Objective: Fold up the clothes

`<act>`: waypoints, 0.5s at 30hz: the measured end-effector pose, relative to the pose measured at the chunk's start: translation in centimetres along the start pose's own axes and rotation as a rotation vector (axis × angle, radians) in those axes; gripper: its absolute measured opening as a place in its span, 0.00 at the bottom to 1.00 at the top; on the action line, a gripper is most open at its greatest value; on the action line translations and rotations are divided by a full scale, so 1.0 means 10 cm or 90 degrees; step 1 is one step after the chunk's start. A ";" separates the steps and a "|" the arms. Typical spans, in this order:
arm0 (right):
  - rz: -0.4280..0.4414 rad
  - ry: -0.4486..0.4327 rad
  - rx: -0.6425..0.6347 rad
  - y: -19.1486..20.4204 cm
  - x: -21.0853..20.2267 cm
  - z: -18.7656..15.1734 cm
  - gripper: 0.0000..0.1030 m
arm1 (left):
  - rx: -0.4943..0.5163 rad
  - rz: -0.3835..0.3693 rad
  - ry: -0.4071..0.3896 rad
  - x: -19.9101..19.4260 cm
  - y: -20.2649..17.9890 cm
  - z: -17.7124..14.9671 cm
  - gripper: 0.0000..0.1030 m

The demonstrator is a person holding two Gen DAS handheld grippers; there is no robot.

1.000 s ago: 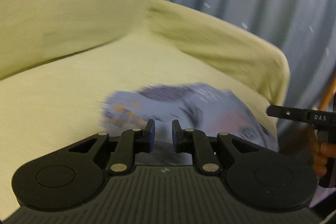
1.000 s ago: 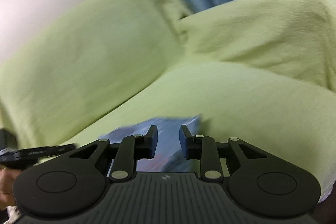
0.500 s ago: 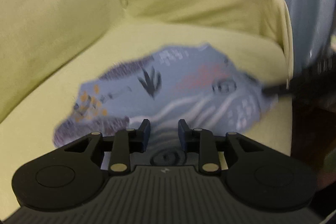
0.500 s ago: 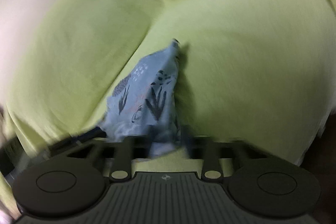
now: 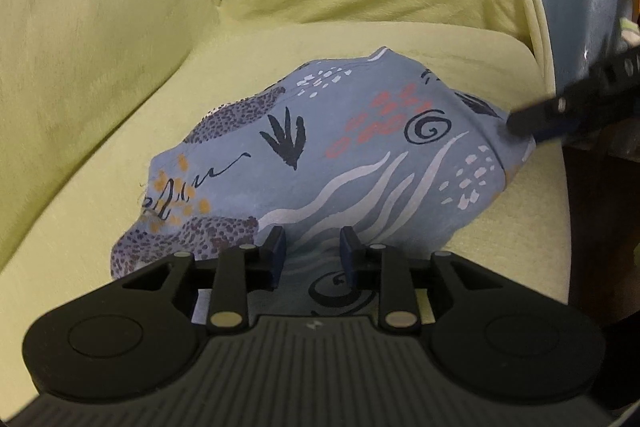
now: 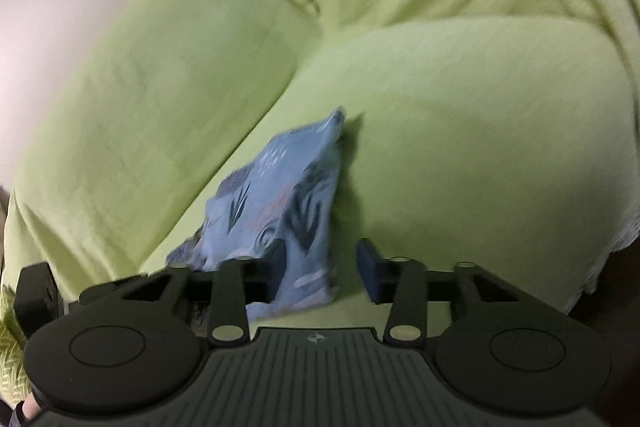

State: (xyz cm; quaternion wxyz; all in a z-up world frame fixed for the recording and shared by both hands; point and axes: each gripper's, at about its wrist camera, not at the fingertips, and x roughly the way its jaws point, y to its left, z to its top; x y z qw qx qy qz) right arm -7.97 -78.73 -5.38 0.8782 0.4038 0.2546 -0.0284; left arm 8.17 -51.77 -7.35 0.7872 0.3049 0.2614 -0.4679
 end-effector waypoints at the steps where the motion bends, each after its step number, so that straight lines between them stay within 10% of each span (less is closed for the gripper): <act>1: 0.008 0.015 0.004 0.01 0.04 -0.01 0.43 | -0.004 -0.003 0.001 0.00 0.01 0.00 0.24; 4: 0.008 0.049 0.007 0.03 0.14 -0.07 0.40 | -0.002 -0.004 0.002 0.00 0.01 0.00 0.24; 6: -0.009 0.056 -0.007 0.05 0.18 -0.11 0.18 | 0.002 -0.004 0.002 -0.01 0.01 0.00 0.24; 15: -0.031 0.044 -0.025 -0.01 0.18 -0.09 0.11 | 0.009 0.002 0.004 -0.05 0.10 -0.05 0.26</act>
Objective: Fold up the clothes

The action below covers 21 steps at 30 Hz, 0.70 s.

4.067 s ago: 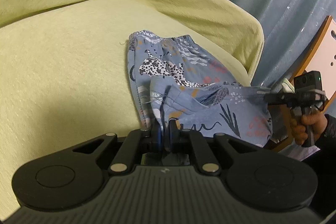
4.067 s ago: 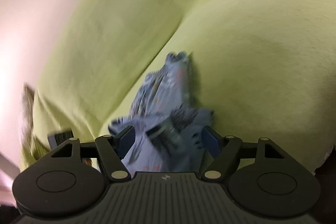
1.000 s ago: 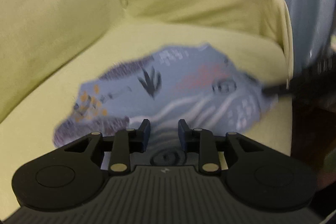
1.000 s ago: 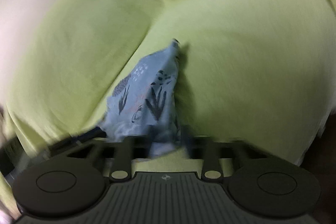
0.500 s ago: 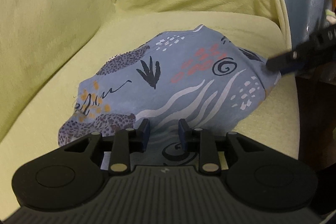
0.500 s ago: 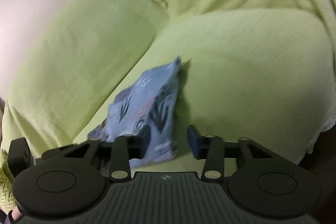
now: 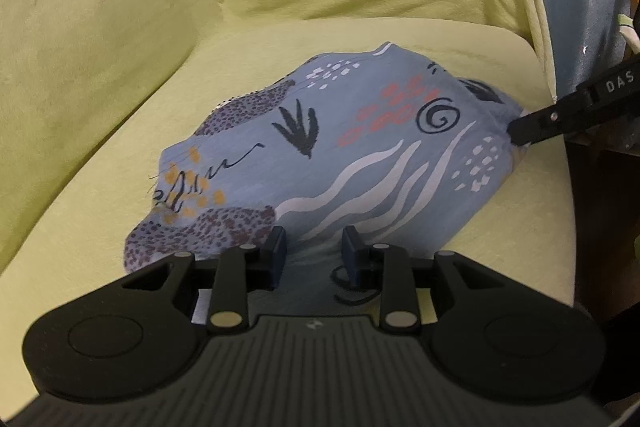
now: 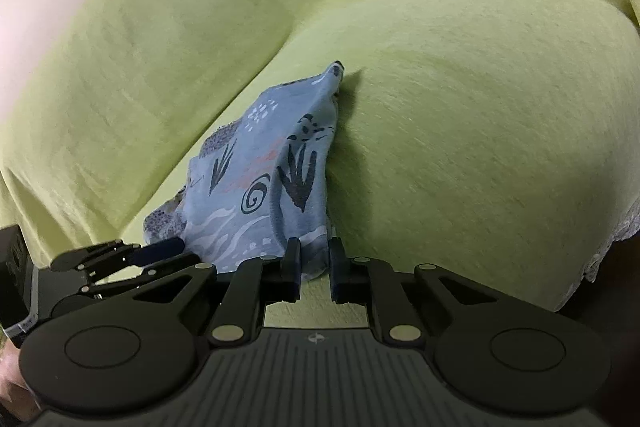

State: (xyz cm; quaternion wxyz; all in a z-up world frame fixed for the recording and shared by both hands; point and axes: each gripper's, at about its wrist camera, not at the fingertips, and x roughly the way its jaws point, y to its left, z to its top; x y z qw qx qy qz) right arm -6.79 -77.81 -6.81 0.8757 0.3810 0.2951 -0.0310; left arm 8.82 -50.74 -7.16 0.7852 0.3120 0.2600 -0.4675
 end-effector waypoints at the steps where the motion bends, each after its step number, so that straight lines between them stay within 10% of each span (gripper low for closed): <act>1: 0.000 -0.003 0.005 -0.01 0.00 0.01 0.11 | 0.009 0.009 0.002 -0.01 -0.01 0.00 0.26; 10: -0.196 -0.061 -0.220 0.38 -0.14 -0.13 0.20 | 0.113 0.073 0.002 -0.14 -0.05 -0.09 0.26; 21: -0.240 -0.030 -0.686 1.10 0.08 -0.68 0.21 | 0.444 0.081 -0.075 -0.23 -0.66 -0.45 0.34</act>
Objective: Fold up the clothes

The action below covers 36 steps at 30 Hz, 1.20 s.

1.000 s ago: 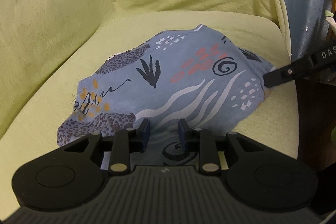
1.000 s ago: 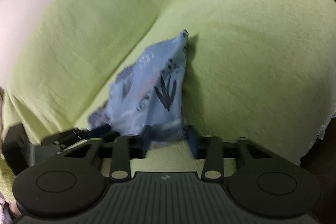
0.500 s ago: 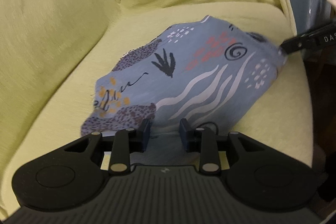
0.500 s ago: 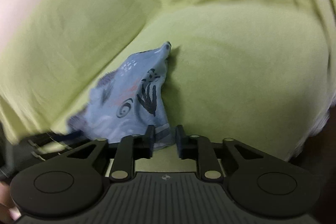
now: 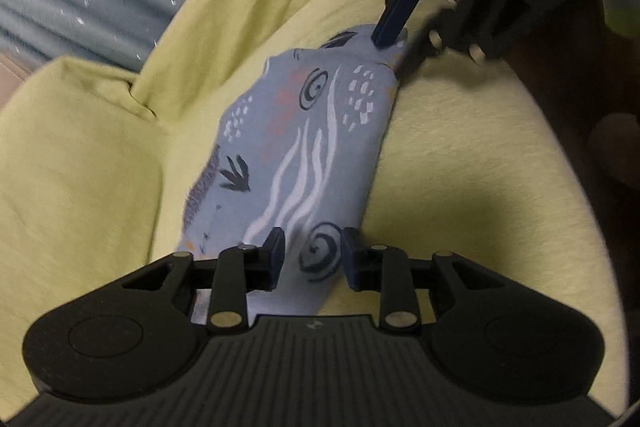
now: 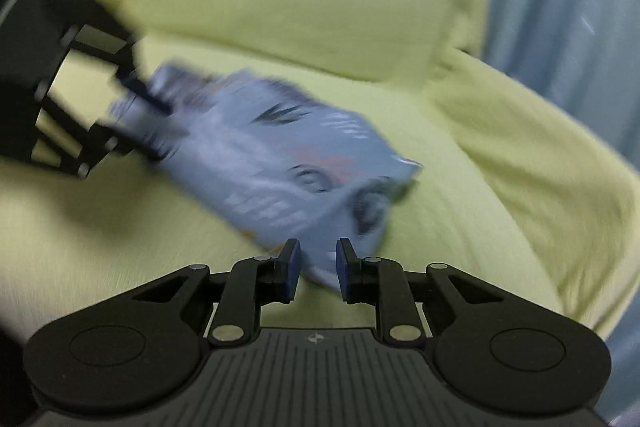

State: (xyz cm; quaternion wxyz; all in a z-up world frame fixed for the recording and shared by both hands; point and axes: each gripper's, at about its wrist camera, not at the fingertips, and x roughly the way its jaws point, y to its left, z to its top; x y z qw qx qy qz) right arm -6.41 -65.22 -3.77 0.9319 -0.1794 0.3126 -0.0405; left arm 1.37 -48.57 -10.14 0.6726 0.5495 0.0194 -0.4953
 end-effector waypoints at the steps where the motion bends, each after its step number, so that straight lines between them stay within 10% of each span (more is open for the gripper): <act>1: -0.005 0.003 -0.034 0.08 0.02 0.01 0.22 | 0.008 0.020 -0.004 0.02 -0.01 0.00 0.40; 3: -0.012 0.005 -0.088 0.20 0.08 0.03 0.29 | 0.017 0.052 -0.010 0.05 -0.03 0.00 0.59; 7: -0.031 0.005 -0.150 0.39 0.23 0.06 0.44 | -0.009 0.055 -0.009 0.08 0.02 0.01 0.58; 15: -0.053 -0.006 -0.162 0.41 0.27 0.09 0.43 | -0.061 0.090 0.048 0.13 0.19 0.05 0.13; 26: -0.048 -0.023 -0.185 0.48 0.22 0.16 0.43 | 0.041 0.024 -0.042 -0.04 -0.07 0.10 0.35; 36: -0.092 0.020 -0.171 0.34 0.24 0.08 0.43 | -0.033 -0.004 -0.004 0.01 0.10 -0.05 0.36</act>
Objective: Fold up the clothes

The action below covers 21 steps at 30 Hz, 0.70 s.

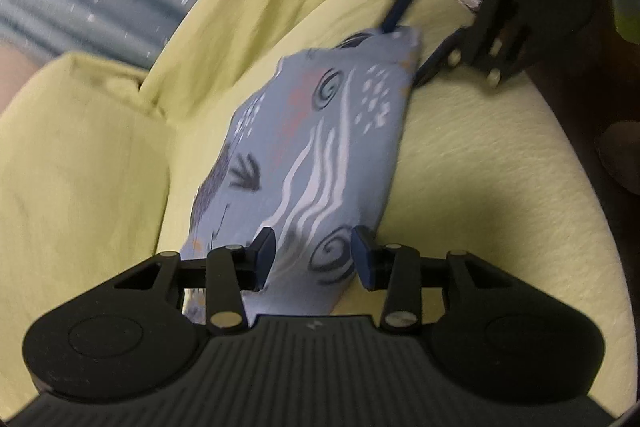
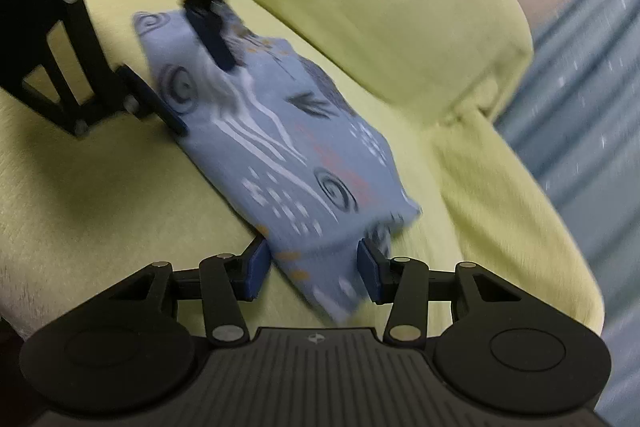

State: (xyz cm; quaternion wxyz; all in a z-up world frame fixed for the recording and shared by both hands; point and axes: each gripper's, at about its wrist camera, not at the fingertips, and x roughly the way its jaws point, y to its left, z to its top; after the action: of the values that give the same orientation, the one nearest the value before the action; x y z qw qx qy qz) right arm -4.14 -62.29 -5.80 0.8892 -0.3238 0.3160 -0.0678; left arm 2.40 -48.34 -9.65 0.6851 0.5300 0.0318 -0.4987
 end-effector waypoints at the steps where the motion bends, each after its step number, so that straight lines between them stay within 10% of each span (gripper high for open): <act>1: 0.001 0.006 0.011 -0.02 -0.01 -0.03 0.39 | 0.002 0.003 0.002 -0.01 0.00 -0.02 0.36; 9: -0.030 0.046 0.027 -0.05 -0.06 -0.20 0.07 | 0.059 0.001 -0.003 -0.20 -0.19 -0.14 0.37; 21: -0.035 0.016 -0.037 0.19 -0.09 -0.03 0.35 | 0.031 0.001 -0.010 -0.11 -0.14 -0.11 0.37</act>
State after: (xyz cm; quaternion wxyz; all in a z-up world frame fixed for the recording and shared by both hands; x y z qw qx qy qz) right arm -5.23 -60.66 -6.65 0.8733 -0.3571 0.3198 -0.0868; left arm 1.39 -46.70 -10.46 0.6726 0.5427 0.0133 -0.5029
